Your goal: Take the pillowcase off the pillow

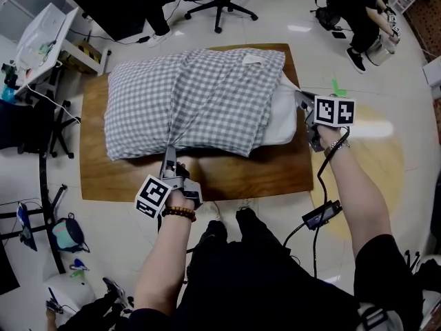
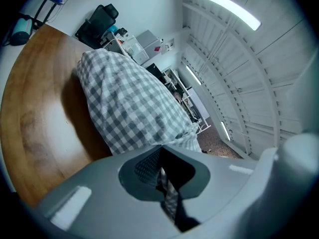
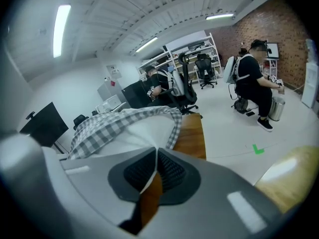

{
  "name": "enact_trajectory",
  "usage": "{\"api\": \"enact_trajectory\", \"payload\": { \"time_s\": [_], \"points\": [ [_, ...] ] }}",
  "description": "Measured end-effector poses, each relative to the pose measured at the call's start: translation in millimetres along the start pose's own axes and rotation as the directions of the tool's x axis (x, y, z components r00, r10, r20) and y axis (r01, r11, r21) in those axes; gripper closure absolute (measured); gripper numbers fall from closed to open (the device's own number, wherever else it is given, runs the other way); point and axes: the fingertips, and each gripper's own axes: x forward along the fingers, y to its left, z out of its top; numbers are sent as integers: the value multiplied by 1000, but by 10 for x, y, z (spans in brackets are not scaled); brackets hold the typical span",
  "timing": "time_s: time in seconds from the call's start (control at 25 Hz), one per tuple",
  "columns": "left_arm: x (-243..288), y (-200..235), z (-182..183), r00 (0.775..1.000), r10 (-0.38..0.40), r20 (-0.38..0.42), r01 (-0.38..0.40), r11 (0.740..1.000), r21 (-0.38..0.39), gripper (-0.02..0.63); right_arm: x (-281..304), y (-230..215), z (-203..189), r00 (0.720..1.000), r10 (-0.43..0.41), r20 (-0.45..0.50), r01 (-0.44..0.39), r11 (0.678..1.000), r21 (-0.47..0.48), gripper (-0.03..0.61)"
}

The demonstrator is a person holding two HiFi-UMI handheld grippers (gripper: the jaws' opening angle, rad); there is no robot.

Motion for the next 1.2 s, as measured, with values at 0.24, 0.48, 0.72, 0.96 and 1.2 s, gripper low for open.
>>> {"api": "enact_trajectory", "payload": {
  "time_s": [0.24, 0.48, 0.72, 0.96, 1.2],
  "points": [
    [-97, 94, -205, 998, 7, -55, -6, 1000, 20, 609, -41, 76, -286, 1000, 8, -26, -8, 1000, -7, 566],
    [-230, -101, -299, 988, -35, -152, 43, 998, 45, 586, -214, 248, -327, 998, -57, -6, 57, 998, -33, 474],
    [-527, -444, -219, 967, -132, -216, 149, 987, 64, 546, -581, 539, -364, 992, -115, 55, 118, 991, -56, 446],
    [-902, -859, -155, 941, -214, -261, 254, 958, 133, 541, -1043, 814, -511, 983, -144, 110, 152, 986, -73, 446],
    [-1110, -1334, 16, 899, -257, -354, 351, 907, 233, 532, -1401, 1139, -512, 977, -158, 144, 174, 979, -110, 446]
  ]
}}
